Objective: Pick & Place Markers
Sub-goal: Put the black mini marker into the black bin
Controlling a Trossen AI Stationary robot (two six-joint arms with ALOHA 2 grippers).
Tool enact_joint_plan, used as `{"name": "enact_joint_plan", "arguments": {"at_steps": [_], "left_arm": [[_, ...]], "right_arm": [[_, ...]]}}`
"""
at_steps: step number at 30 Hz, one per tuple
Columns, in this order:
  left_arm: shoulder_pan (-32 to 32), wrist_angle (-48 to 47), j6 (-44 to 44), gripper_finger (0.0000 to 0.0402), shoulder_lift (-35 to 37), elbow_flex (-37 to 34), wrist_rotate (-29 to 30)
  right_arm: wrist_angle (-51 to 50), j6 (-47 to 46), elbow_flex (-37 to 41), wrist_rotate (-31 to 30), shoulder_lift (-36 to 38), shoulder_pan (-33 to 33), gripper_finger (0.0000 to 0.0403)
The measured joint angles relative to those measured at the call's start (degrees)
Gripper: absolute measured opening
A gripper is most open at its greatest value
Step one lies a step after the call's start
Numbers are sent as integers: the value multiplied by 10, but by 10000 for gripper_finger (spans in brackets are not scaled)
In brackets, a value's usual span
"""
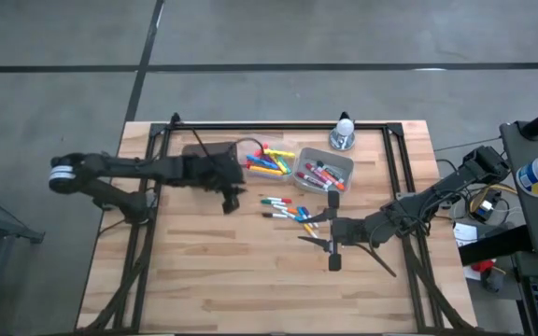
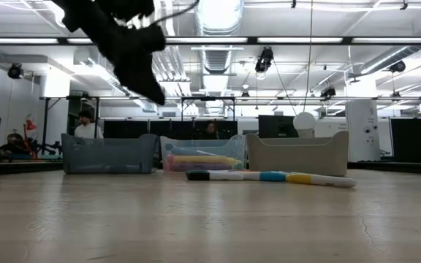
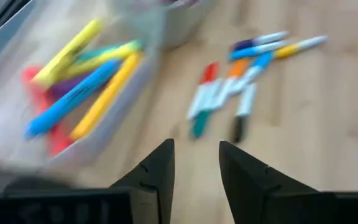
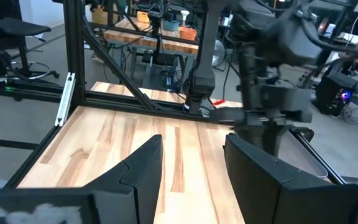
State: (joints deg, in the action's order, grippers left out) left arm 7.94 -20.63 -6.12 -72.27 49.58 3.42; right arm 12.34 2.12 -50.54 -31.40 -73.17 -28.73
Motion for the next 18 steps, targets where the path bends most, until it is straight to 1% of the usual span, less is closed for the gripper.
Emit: {"name": "enact_joint_plan", "arguments": {"at_steps": [5,9,13,18], "left_arm": [[-67,76,18,119,-22,0,0],[-98,123,39,119,-62,0,0],[-106,163,64,119,-119,5,3],[-101,166,85,119,-184,27,15]], "right_arm": [[0,-1,0,0,0,0,166],[0,-2,0,0,0,0,166],[1,-2,0,0,0,0,166],[1,-2,0,0,0,0,166]]}}
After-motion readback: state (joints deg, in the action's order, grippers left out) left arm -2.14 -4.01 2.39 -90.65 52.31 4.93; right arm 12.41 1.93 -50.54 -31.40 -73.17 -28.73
